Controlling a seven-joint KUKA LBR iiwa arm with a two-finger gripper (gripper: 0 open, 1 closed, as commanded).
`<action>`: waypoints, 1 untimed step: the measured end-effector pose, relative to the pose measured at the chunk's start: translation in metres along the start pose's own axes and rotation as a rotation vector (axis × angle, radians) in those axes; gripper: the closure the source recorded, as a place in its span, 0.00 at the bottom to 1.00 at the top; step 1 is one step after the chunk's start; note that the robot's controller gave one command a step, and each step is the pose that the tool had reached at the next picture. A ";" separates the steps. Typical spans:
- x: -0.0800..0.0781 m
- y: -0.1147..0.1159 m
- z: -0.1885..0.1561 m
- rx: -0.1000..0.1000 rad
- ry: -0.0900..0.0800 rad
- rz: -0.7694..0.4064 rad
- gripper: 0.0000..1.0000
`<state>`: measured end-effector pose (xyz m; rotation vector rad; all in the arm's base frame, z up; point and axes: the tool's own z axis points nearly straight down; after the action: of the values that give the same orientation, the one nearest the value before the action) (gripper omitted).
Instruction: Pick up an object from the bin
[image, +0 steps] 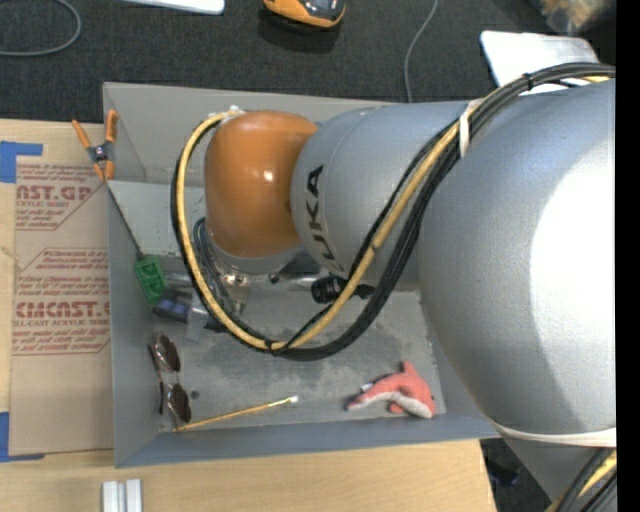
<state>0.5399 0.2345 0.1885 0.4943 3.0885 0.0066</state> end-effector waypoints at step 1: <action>0.000 0.000 -0.020 0.001 0.002 -0.001 1.00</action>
Offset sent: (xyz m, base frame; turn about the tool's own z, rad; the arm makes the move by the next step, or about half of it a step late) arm -0.0003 0.0000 0.0238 -0.0005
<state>0.5394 0.2344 0.2080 0.4936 3.0907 0.0048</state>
